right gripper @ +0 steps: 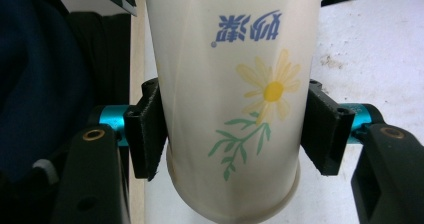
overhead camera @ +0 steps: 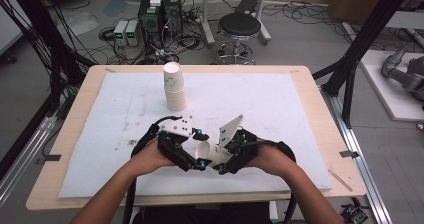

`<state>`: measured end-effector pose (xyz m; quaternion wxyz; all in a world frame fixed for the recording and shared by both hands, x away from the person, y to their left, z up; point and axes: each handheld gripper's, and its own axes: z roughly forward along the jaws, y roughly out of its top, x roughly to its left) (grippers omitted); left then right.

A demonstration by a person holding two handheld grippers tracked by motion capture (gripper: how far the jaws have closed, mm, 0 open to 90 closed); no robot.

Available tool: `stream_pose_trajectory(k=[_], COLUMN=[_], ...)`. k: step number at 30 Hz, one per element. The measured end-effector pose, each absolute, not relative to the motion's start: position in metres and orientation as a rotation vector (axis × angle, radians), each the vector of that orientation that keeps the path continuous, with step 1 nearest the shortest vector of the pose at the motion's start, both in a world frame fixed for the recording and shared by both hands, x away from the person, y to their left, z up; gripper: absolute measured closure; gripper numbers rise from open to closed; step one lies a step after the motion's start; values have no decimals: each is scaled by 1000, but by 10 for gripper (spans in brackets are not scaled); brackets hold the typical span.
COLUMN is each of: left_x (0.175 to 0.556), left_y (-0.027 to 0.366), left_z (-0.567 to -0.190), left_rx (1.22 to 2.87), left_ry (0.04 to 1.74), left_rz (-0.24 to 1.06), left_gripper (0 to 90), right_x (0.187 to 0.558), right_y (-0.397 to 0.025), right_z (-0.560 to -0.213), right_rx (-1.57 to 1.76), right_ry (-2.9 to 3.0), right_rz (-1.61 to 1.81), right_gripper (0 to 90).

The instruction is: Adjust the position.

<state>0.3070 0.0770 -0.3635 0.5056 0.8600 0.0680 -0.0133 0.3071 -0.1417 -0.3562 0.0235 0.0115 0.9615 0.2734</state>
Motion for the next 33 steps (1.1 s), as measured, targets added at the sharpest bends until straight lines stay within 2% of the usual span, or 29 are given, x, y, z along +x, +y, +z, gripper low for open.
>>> stream_pose_trajectory(k=[6, 10, 19, 24, 33], left_x=[308, 308, 308, 307, 306], left_y=[75, 73, 71, 81, 93], left_z=[-365, -367, -370, -369, -377], left_rx=[2092, 2122, 2140, 2048, 1921], left_ry=[147, 122, 119, 140, 187], left_rz=[-63, -86, -81, -68, -74], left_gripper=[256, 346, 371, 371, 364], right_x=[307, 305, 306, 306, 301], right_y=[-138, -136, -136, -149, -177], right_z=[-357, -359, -362, -356, -357], right_rx=[13, 29, 47, 91, 185], right_ry=[2993, 3014, 3046, 2947, 2814], right_rz=[810, 749, 715, 921, 1261], right_gripper=[359, 359, 344, 203, 202])
